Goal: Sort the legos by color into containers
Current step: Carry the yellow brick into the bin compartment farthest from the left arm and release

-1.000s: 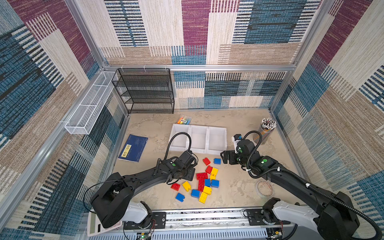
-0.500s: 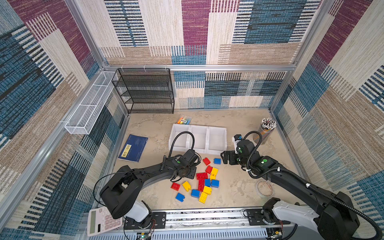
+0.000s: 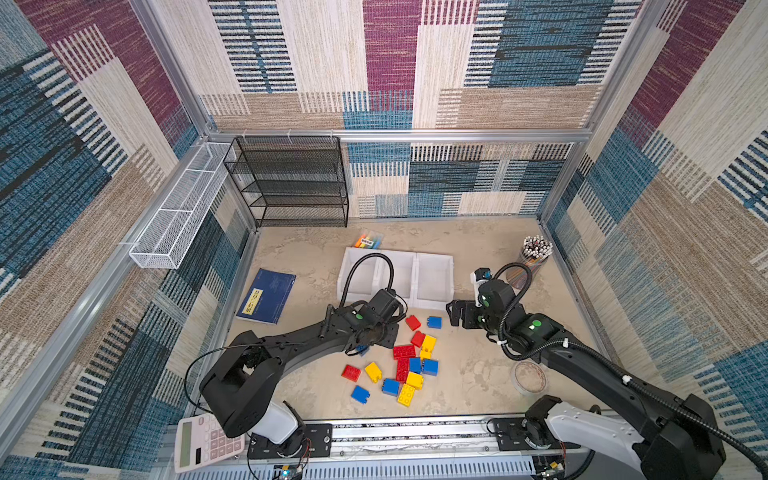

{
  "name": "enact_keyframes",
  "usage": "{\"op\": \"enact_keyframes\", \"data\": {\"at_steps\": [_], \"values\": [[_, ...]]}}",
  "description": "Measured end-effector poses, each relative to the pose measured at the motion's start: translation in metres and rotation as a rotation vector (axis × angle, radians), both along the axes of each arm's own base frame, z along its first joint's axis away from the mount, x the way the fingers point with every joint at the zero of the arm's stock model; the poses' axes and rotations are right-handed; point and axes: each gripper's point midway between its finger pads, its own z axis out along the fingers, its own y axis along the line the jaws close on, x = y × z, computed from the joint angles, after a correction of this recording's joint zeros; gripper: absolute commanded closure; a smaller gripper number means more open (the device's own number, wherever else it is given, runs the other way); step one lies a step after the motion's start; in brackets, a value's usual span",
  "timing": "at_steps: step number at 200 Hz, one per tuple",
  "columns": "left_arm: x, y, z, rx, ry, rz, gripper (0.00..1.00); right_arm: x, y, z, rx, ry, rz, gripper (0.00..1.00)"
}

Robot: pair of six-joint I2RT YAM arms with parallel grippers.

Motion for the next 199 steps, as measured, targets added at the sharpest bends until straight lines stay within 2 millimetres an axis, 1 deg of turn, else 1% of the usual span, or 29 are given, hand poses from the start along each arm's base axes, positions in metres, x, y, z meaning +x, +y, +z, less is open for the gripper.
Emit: {"op": "enact_keyframes", "data": {"at_steps": [19,36,58,71,106,133,153,174,186,199], "values": [[0.022,-0.027,0.028,-0.044,-0.053,-0.047,0.53,-0.002,-0.006,0.008,0.012,-0.025,-0.026,0.02],[0.040,-0.052,0.048,-0.080,-0.090,-0.088,0.53,-0.005,-0.010,0.010,0.016,-0.029,-0.044,0.02],[0.065,-0.079,0.065,-0.090,-0.133,-0.132,0.53,-0.009,-0.016,0.008,0.011,-0.019,-0.063,0.02],[0.077,-0.094,0.069,-0.095,-0.150,-0.163,0.53,-0.011,-0.017,0.009,0.013,-0.025,-0.066,0.02],[0.105,-0.124,0.054,-0.062,-0.151,-0.211,0.53,-0.015,-0.022,0.012,0.020,-0.037,-0.077,0.02],[0.117,-0.142,0.044,-0.071,-0.137,-0.229,0.53,-0.018,-0.023,0.010,0.021,-0.028,-0.082,0.03],[0.122,-0.146,0.035,-0.063,-0.129,-0.229,0.53,-0.020,-0.025,0.010,0.024,-0.027,-0.084,0.03],[0.125,-0.145,0.020,-0.044,-0.111,-0.223,0.52,-0.021,-0.025,0.011,0.033,-0.031,-0.089,0.03],[0.126,-0.143,0.016,-0.039,-0.106,-0.219,0.49,-0.021,-0.025,0.011,0.032,-0.031,-0.089,0.03],[0.128,-0.142,0.016,-0.039,-0.106,-0.213,0.42,-0.021,-0.025,0.011,0.033,-0.031,-0.088,0.03]]}}
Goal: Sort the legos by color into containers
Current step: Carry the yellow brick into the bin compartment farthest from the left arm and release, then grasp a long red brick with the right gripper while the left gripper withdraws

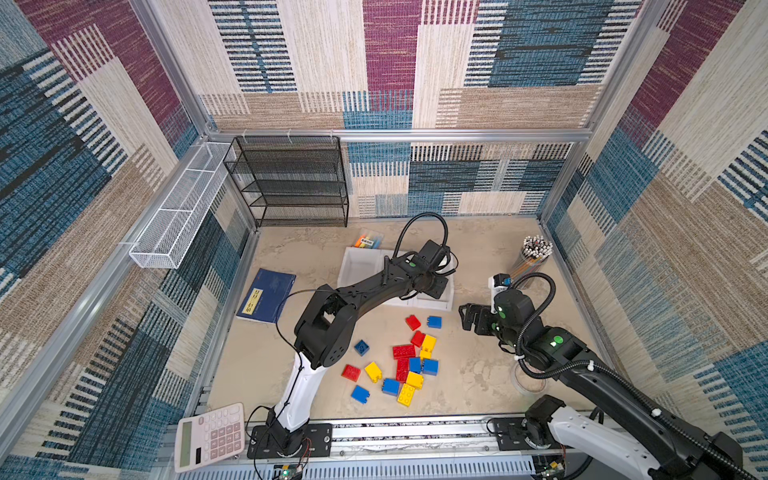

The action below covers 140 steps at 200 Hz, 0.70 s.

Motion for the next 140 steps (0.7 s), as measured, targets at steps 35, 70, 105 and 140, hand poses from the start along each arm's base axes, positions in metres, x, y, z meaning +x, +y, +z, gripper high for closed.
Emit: {"op": "enact_keyframes", "data": {"at_steps": [35,70,105,140], "values": [[0.003,0.003,0.000,0.007,-0.006,0.023,0.36,0.000,0.000,0.000,0.003,0.000,0.002,0.03],[0.000,0.006,0.006,-0.002,-0.007,0.032,0.35,-0.001,0.000,0.000,0.002,0.000,0.003,0.03],[-0.012,0.019,0.025,-0.025,-0.026,0.045,0.33,-0.002,0.001,-0.002,0.004,0.008,0.011,0.03],[-0.037,0.056,0.038,-0.017,-0.049,0.081,0.30,-0.004,0.001,-0.011,-0.016,0.034,0.019,0.05]]}}
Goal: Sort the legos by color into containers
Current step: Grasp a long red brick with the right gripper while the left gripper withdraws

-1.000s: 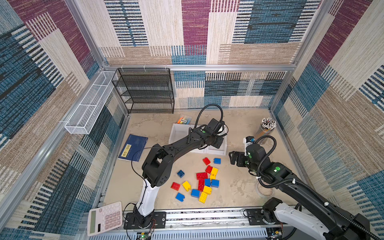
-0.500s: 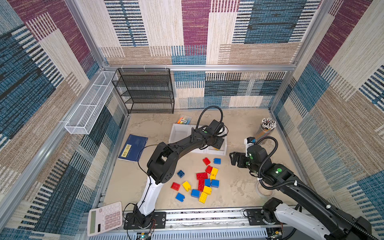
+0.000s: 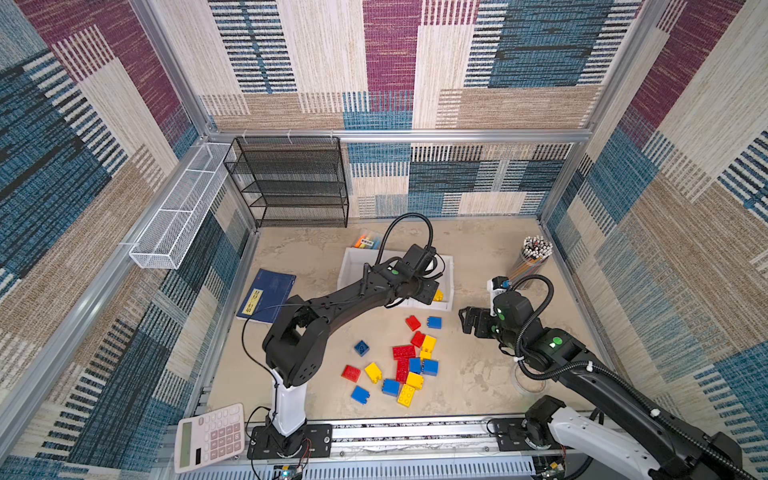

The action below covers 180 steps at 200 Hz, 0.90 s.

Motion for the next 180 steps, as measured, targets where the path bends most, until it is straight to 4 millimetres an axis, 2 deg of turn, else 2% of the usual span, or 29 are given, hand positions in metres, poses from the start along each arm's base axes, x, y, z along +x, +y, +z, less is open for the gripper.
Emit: {"op": "enact_keyframes", "data": {"at_steps": [26,48,81,95,115,139,180], "values": [[-0.019,0.040,0.016,-0.021,-0.028,0.076,0.28,0.000,0.007,-0.011,-0.021,0.044,0.038,0.07],[-0.035,0.085,0.020,-0.033,-0.038,0.178,0.27,0.002,0.019,-0.011,-0.023,0.064,0.075,0.09],[-0.062,0.150,0.010,-0.038,-0.032,0.330,0.27,-0.007,0.064,-0.012,-0.042,0.097,0.210,0.08],[-0.076,0.172,0.006,-0.052,-0.036,0.385,0.26,-0.013,0.085,-0.016,-0.059,0.118,0.270,0.08],[-0.095,0.195,0.001,-0.076,-0.040,0.446,0.25,-0.021,0.114,-0.026,-0.095,0.151,0.340,0.08],[-0.108,0.216,-0.001,-0.110,-0.068,0.508,0.25,-0.031,0.144,-0.039,-0.135,0.187,0.404,0.08],[-0.127,0.233,-0.015,-0.140,-0.052,0.562,0.25,-0.031,0.176,-0.061,-0.175,0.248,0.425,0.11]]}}
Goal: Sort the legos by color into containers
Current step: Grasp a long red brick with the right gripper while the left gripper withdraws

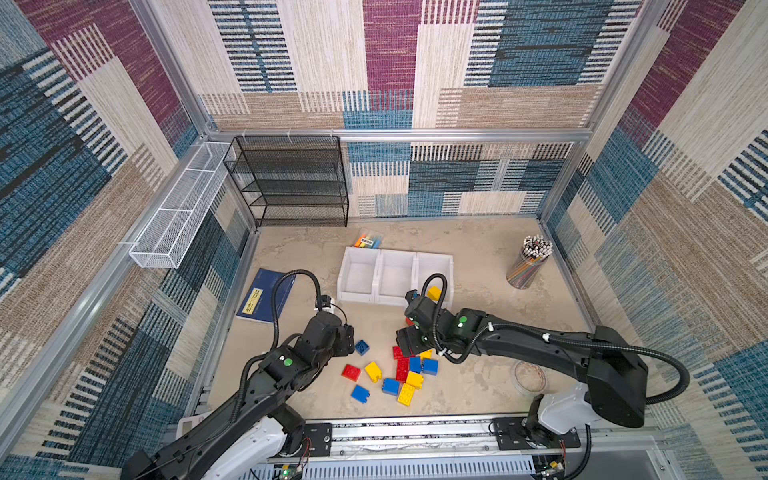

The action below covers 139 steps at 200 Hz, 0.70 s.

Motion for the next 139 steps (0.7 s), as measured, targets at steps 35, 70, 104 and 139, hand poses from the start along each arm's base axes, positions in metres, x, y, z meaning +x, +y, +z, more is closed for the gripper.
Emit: {"op": "enact_keyframes", "data": {"at_steps": [35,70,104,139], "values": [[-0.003,0.002,-0.006,0.002,0.015,0.004,0.24,0.004,0.018,-0.014,-0.035,0.030,0.006,0.12],[-0.005,0.003,-0.014,-0.004,0.033,0.014,0.24,0.005,0.022,-0.027,-0.083,0.061,0.005,0.12],[-0.009,0.003,-0.020,-0.019,0.040,0.014,0.24,0.004,0.016,-0.035,-0.117,0.077,-0.017,0.12],[-0.010,0.002,-0.021,-0.028,0.044,0.007,0.24,0.001,0.013,-0.043,-0.142,0.097,-0.025,0.13]]}}
